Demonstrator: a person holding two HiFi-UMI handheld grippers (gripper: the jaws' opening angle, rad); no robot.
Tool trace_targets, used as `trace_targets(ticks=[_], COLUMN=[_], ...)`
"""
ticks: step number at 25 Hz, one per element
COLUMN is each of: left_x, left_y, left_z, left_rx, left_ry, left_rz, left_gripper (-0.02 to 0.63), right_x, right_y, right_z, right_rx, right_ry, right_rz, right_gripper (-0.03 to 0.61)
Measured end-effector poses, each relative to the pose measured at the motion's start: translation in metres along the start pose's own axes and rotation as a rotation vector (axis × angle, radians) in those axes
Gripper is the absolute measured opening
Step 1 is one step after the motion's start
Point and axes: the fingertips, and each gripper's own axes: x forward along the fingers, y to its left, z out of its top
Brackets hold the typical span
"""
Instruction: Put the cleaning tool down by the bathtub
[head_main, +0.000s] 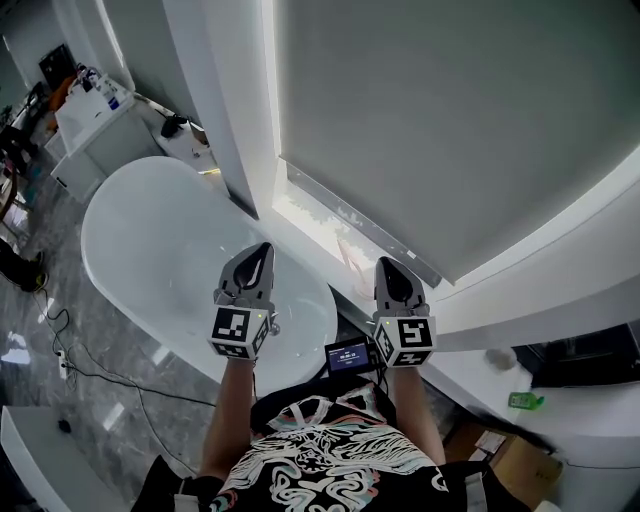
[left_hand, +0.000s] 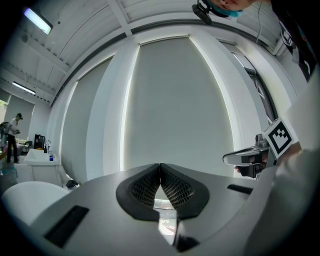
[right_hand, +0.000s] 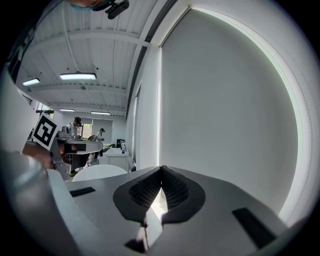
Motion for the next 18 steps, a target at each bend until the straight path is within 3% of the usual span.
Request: trace_targets(ticks=[18], left_x=[-0.010], left_y=[-0.016], left_z=[0.003], left_rx=[0.022], left_ry=[-0.012], left_rz=[-0.004], left_gripper=[0.017], right_x=[-0.019], right_y=[-0.001], right_z=[0.001], right_rx=[-0.004], right_ry=[-0.022], right_rz=[-0.004], right_gripper=[0.026])
